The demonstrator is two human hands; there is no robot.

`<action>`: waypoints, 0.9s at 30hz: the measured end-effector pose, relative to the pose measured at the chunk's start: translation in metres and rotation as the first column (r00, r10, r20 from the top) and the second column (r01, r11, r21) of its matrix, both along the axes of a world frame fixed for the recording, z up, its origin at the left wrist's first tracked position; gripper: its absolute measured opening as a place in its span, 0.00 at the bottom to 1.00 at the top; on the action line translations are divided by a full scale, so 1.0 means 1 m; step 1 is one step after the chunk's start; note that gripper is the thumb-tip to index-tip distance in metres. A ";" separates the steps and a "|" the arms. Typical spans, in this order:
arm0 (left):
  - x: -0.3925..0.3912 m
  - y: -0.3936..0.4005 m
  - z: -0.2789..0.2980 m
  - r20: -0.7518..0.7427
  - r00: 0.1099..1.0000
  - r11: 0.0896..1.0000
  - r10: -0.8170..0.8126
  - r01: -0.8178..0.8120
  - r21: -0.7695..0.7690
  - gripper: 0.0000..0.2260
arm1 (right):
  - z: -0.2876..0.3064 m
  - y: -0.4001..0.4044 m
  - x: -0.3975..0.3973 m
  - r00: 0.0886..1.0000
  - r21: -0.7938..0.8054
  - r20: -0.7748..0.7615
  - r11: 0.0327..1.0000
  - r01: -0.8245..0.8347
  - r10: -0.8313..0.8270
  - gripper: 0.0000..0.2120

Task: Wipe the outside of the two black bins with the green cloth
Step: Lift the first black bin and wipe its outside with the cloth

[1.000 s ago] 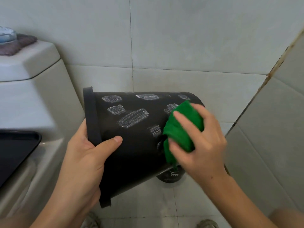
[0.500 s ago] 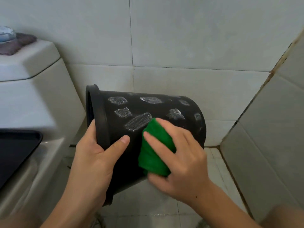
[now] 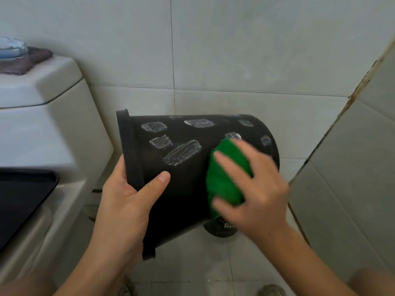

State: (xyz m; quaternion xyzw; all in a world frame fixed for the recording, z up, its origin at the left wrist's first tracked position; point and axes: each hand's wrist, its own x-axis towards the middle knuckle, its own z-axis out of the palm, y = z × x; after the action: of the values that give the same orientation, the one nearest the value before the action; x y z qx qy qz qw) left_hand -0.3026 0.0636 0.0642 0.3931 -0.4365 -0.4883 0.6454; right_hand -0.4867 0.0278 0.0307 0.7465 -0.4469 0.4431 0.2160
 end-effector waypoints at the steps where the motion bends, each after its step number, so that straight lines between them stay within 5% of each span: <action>1: -0.001 0.000 0.001 0.019 1.000 1.000 -0.006 0.006 -0.001 0.22 | 0.003 -0.005 -0.005 0.994 0.031 0.084 0.998 0.061 -0.064 0.23; 4: -0.004 0.000 0.001 0.031 1.000 1.000 -0.005 0.005 -0.011 0.23 | -0.001 -0.001 0.004 0.987 0.075 0.139 0.995 0.065 -0.075 0.24; 8: -0.007 0.000 0.000 -0.038 0.999 1.000 0.013 -0.012 0.023 0.18 | -0.012 0.019 0.025 0.981 -0.025 -0.110 0.986 -0.163 0.159 0.20; 10: -0.005 0.001 0.003 -0.045 0.999 0.999 0.009 -0.007 0.044 0.18 | -0.008 0.011 0.010 0.981 -0.055 -0.143 0.988 -0.144 0.135 0.21; 16: 0.005 0.004 0.009 -0.021 0.999 0.997 0.046 -0.045 0.059 0.15 | 0.005 -0.024 -0.038 0.915 0.169 0.285 0.954 0.246 -0.286 0.24; 23: 0.005 0.005 0.012 -0.018 0.999 0.996 0.037 -0.035 0.083 0.18 | -0.005 0.004 -0.006 0.999 -0.029 -0.044 0.999 0.017 -0.018 0.19; 27: 0.011 0.005 0.012 -0.001 0.999 0.996 0.042 -0.042 0.081 0.16 | 0.003 -0.017 -0.035 0.945 0.134 0.231 0.970 0.204 -0.231 0.24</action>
State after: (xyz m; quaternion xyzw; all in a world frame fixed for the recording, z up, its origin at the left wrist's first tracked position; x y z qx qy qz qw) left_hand -0.2915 0.0688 0.0761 0.4273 -0.4072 -0.4923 0.6398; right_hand -0.5218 0.0112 0.0333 0.6429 -0.5731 0.4803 0.1661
